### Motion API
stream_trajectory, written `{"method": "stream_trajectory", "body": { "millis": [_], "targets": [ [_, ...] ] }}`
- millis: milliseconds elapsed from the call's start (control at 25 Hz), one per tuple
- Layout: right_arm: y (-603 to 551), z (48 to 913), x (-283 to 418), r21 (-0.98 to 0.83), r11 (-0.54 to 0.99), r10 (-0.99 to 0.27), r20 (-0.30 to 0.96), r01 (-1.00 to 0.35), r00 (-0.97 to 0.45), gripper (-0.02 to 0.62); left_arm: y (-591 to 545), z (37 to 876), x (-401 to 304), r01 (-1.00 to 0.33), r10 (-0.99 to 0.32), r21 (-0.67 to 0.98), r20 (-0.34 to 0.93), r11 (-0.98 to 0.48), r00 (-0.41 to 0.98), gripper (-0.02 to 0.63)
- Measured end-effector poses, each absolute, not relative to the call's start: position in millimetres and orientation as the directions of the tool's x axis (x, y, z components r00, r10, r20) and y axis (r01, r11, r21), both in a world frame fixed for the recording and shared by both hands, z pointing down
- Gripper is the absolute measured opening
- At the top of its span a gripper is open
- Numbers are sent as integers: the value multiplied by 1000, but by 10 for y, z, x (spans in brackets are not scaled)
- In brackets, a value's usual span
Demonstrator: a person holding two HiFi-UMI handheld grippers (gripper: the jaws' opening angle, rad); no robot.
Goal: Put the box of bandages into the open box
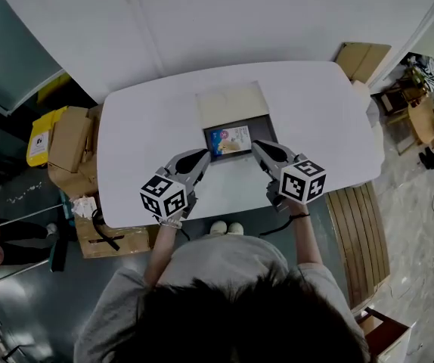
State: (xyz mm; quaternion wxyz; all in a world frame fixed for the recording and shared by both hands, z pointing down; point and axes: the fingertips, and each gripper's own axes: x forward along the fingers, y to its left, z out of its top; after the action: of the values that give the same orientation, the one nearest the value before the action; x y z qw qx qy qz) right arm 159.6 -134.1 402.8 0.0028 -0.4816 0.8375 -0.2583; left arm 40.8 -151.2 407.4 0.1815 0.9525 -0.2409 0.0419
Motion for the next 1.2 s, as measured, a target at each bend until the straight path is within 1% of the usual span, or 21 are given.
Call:
{"method": "stream_trajectory", "body": {
  "millis": [160, 480, 880, 1200],
  "targets": [
    [-1288, 3908, 1644, -442, 413, -830, 176, -796, -529, 12, -1497, 3986, 378, -472, -453, 309, 137, -826, 881, -5],
    [-1186, 3738, 1695, -417, 419, -856, 114, -806, -504, 12, -1444, 3891, 374, -463, -453, 291, 106, -837, 885, -5],
    [-1101, 3641, 1692, -392, 427, -867, 80, -815, -493, 12, -1414, 3791, 324, -467, -463, 276, 84, -840, 883, -5],
    [-1109, 3636, 1688, -377, 434, -865, 78, -818, -495, 12, -1427, 3796, 337, -465, -460, 268, 85, -844, 884, -5]
  ]
}}
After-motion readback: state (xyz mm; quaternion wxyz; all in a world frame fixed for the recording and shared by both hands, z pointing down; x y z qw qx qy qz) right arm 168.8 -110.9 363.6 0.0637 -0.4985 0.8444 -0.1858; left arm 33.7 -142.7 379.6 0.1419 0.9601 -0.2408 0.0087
